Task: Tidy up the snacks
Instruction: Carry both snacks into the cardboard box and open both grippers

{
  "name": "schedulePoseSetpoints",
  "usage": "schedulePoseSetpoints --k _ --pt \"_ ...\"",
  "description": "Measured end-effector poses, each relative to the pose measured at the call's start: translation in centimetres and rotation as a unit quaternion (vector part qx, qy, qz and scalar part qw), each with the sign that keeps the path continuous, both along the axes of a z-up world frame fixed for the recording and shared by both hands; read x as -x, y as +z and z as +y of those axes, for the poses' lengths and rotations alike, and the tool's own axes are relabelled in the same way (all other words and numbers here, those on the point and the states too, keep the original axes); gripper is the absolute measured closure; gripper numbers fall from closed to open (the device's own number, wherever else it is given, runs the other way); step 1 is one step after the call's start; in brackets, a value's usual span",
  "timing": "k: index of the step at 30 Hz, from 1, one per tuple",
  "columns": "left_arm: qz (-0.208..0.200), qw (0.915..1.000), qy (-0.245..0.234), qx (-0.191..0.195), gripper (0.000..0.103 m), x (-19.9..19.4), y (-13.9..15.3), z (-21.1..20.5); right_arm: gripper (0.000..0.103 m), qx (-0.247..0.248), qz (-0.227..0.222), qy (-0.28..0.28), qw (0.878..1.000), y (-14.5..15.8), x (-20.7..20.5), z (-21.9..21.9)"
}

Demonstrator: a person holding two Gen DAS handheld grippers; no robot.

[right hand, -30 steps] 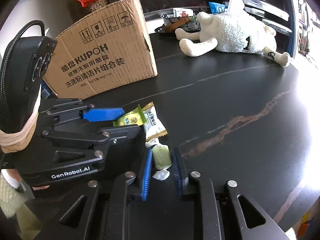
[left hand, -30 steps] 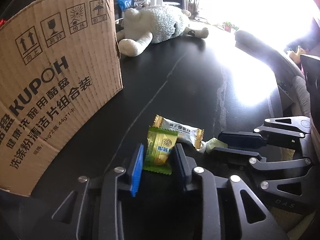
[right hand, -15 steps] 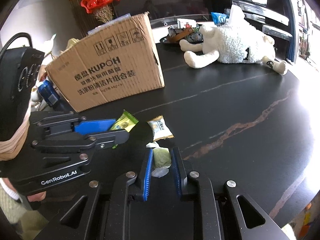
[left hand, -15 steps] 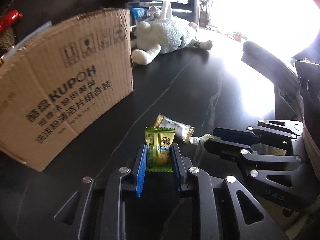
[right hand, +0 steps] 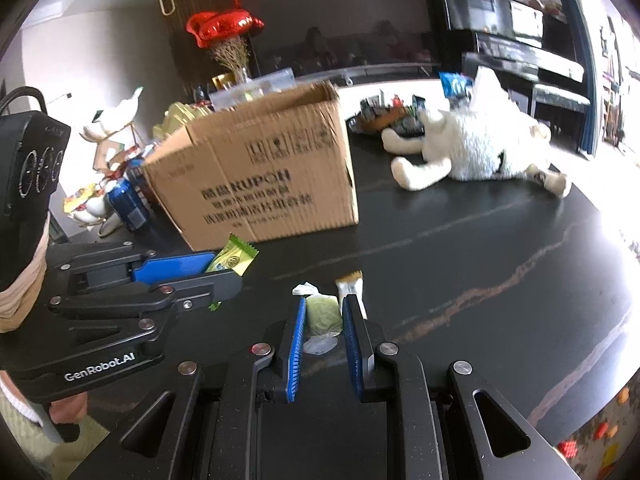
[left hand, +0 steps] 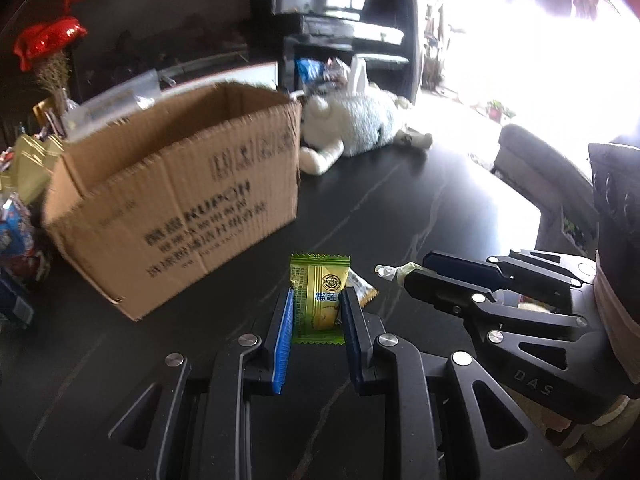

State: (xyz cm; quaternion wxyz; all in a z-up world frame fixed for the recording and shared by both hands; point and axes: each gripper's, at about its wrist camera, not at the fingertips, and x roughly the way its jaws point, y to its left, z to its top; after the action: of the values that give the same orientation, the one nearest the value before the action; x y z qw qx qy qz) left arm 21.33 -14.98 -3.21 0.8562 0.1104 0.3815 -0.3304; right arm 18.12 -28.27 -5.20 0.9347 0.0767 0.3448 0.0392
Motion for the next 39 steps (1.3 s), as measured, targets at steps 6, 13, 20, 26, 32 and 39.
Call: schedulePoseSetpoints --k 6,13,20,26,32,39 --pt "-0.025 0.9992 0.021 0.021 0.079 0.1 2.8 1.7 0.083 0.002 -0.036 0.013 0.999 3.2 -0.2 1.0" --pt "-0.051 0.9961 0.055 0.046 0.079 -0.7 5.8 3.5 0.083 0.008 -0.089 0.025 0.996 7.1 -1.3 2.3" --pt "-0.075 0.9917 0.086 0.059 0.079 -2.0 8.2 5.3 0.083 0.009 -0.112 0.045 0.993 9.6 -3.7 3.5" --pt "-0.075 0.9884 0.114 0.066 0.079 -3.9 9.3 6.5 0.083 0.006 -0.123 0.063 0.990 11.2 -5.8 4.4" --pt "-0.064 0.9868 0.132 0.069 0.079 -6.4 9.6 7.1 0.083 0.007 -0.118 0.075 0.990 11.8 -8.5 5.0" --pt "-0.056 0.9860 0.141 0.069 0.079 -9.5 9.5 7.4 0.083 0.024 -0.111 0.074 0.991 12.1 -11.5 5.2"
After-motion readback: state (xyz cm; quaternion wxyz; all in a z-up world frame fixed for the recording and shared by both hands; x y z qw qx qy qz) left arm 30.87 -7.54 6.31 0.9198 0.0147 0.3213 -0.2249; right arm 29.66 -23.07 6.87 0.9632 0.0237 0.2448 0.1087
